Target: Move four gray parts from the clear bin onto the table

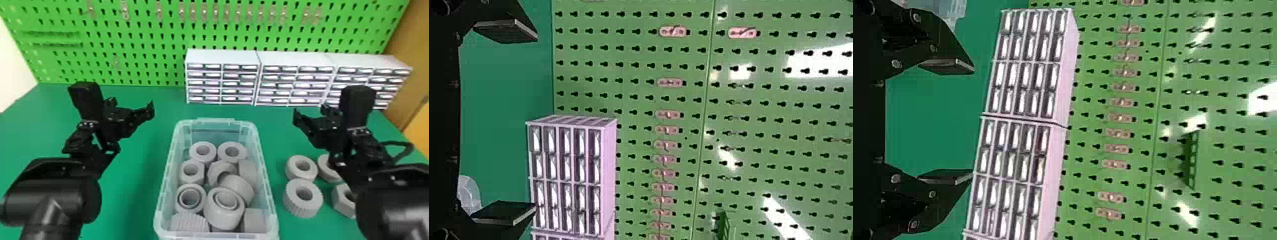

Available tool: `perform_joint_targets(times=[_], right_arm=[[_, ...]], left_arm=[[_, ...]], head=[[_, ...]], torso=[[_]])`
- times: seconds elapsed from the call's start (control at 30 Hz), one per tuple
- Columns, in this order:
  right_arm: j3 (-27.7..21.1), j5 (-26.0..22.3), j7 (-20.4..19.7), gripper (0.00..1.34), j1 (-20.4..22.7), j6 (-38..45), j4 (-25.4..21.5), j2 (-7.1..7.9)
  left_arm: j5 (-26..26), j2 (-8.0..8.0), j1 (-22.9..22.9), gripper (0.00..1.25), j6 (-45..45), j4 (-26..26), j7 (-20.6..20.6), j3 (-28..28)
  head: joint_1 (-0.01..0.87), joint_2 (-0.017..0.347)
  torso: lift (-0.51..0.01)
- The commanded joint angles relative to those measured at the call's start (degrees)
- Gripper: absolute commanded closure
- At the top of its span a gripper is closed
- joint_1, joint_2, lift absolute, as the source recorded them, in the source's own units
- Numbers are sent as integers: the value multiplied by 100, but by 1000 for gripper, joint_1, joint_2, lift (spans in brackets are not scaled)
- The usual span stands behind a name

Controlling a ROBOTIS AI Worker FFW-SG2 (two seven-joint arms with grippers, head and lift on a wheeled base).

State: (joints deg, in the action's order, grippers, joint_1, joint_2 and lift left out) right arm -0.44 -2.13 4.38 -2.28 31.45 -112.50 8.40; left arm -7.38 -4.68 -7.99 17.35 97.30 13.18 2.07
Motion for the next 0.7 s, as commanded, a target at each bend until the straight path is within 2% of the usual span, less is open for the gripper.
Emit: perform_joint_targets(times=[0.0, 0.27, 0.4, 0.53, 0.67], right_arm=[[-62, 90, 1, 516, 158, -359, -26, 4], [-334, 55, 1, 515, 386, -931, -35, 4], [-264, 11, 1, 515, 395, -1001, -35, 21], [-150, -244, 10, 510, 369, -1001, 18, 127], [-70, -420, 19, 506, 298, -1010, 132, 83]], left_arm=[[26, -25, -1, 96, -30, 26, 0, -75], [87, -33, -63, 96, -145, 78, 0, -22], [122, -25, -63, 96, -206, 87, 0, 22], [201, -16, -1, 99, -277, 96, -62, 31], [254, -33, 25, 101, -312, 140, -79, 92]], head=[[686, 26], [686, 26], [686, 26], [686, 26], [686, 26]], torso=[[-50], [-50], [-50], [-50], [-50]])
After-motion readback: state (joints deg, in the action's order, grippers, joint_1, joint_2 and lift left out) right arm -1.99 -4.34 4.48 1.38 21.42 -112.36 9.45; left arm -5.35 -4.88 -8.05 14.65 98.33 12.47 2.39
